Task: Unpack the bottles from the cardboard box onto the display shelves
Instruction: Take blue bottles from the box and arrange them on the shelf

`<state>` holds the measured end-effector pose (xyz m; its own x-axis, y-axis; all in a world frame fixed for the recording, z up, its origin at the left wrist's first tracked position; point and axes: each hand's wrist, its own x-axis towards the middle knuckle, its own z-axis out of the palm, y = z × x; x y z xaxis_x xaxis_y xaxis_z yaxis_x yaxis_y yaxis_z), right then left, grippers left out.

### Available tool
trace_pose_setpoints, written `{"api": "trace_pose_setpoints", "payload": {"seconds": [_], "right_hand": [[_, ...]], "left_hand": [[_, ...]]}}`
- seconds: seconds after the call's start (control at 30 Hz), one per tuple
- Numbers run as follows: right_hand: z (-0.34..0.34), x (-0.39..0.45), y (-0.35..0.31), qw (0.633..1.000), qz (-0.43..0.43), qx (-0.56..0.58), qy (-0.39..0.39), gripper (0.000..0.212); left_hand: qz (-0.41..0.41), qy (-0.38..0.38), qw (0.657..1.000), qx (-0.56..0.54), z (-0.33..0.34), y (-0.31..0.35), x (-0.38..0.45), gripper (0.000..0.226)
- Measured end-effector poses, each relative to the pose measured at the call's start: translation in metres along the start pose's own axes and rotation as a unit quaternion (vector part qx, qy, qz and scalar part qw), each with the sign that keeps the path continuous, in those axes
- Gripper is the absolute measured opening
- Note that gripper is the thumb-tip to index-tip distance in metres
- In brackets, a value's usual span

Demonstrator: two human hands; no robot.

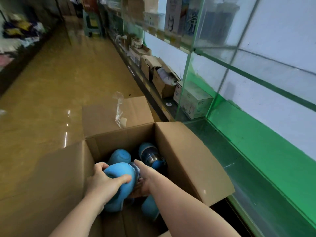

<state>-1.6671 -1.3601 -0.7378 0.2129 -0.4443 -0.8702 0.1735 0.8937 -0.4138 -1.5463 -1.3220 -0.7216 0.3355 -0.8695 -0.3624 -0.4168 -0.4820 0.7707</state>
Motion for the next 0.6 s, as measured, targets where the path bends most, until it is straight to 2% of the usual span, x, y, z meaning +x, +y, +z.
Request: {"api": "trace_pose_setpoints", "payload": {"seconds": [0.13,0.2,0.3,0.4,0.6], "right_hand": [[0.02,0.006,-0.004,0.998,-0.051,0.023,0.011,0.057],[0.022,0.001,-0.01,0.997,-0.061,0.053,-0.001,0.049],[0.015,-0.014,-0.022,0.996,-0.079,0.046,-0.02,0.034],[0.017,-0.021,-0.035,0.986,-0.159,0.043,0.008,0.029],[0.024,-0.023,-0.045,0.961,-0.271,0.001,0.063,0.049]], "left_hand": [[0.043,0.006,0.999,-0.001,-0.013,0.006,-0.021,0.071],[0.046,-0.008,0.999,0.005,-0.015,0.005,-0.021,0.077],[0.046,-0.046,0.998,0.019,-0.016,0.007,-0.015,0.101],[0.049,-0.073,0.996,0.008,-0.016,0.008,-0.006,0.121],[0.078,-0.079,0.994,0.006,-0.013,0.015,0.011,0.106]]}}
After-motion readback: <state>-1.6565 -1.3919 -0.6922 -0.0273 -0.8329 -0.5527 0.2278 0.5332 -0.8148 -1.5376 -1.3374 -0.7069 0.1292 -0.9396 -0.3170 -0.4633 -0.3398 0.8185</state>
